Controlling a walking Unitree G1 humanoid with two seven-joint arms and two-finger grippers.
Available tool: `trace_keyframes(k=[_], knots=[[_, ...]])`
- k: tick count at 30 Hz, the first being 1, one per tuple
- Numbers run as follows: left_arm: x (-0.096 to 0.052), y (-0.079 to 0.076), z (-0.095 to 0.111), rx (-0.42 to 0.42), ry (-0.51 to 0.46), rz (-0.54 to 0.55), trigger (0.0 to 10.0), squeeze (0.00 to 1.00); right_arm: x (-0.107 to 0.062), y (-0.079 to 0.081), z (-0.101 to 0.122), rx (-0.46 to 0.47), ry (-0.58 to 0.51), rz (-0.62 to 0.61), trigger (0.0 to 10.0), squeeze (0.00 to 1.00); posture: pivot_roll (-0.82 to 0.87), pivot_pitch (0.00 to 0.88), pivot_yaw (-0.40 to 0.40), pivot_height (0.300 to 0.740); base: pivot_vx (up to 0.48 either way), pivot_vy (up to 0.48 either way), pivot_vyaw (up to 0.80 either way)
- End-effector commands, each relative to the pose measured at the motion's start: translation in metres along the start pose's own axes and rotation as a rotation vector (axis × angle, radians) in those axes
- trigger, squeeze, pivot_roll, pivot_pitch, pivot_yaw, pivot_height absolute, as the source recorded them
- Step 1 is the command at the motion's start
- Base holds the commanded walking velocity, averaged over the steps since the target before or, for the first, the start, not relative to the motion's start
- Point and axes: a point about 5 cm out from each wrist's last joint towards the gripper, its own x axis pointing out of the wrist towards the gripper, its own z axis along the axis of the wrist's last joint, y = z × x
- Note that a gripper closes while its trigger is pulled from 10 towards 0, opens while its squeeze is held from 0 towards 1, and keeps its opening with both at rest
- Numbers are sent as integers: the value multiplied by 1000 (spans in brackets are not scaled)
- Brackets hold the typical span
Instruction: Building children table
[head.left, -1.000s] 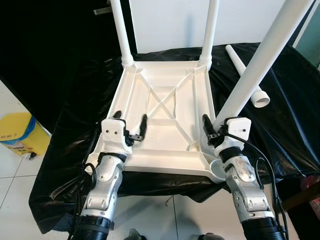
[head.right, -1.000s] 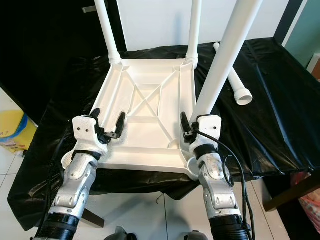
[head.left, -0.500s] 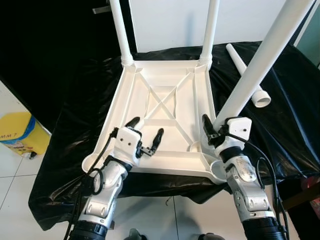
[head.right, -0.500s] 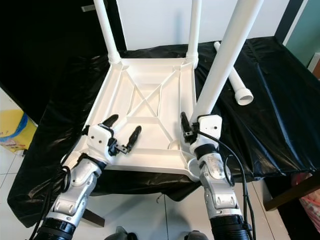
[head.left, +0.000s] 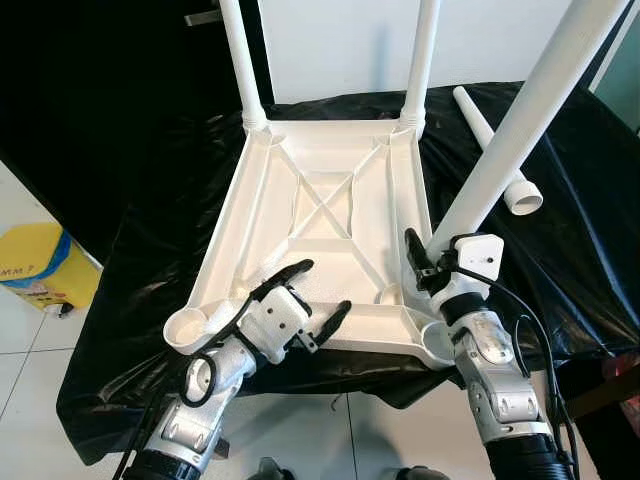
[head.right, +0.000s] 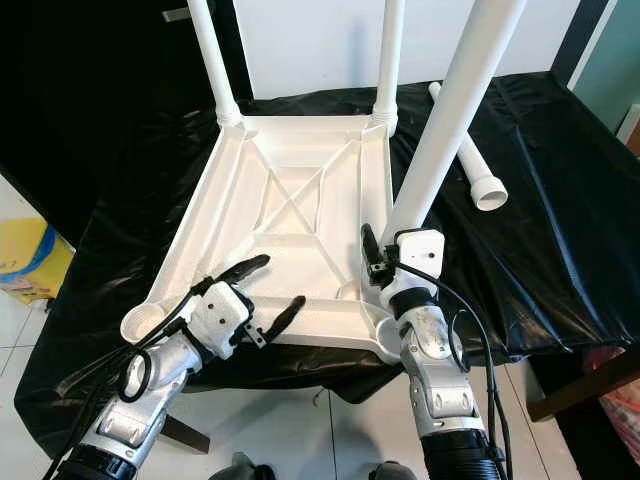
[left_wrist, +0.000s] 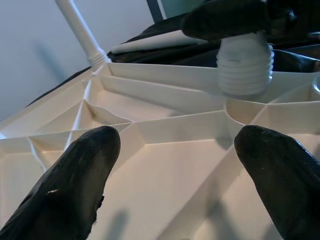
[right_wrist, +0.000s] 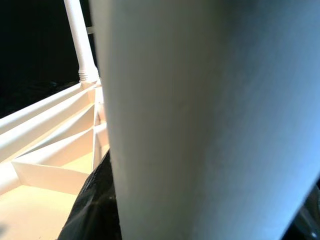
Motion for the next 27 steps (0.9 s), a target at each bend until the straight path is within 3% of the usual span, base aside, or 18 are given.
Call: trace_keyframes(k=[1, 11, 23, 27], knots=[[-4, -5, 1, 14, -4, -42, 10000, 0, -1, -4, 5, -7, -21, -9, 10000, 0, -87, 80, 41, 740, 0, 0, 0], [-9, -19, -1, 81, 11, -164, 10000, 0, -3, -6, 5, -12, -16, -9, 10000, 0, -95, 86, 40, 740, 0, 0, 0], [-10, -21, -11, 179, 54, -199, 10000, 0, -2, -8, 6, -20, -18, -9, 10000, 0, -101, 80, 38, 740, 0, 0, 0], [-10, -23, -22, 203, 117, -188, 10000, 0, -1, -7, 7, -19, -21, -6, 10000, 0, -99, 79, 38, 740, 0, 0, 0]])
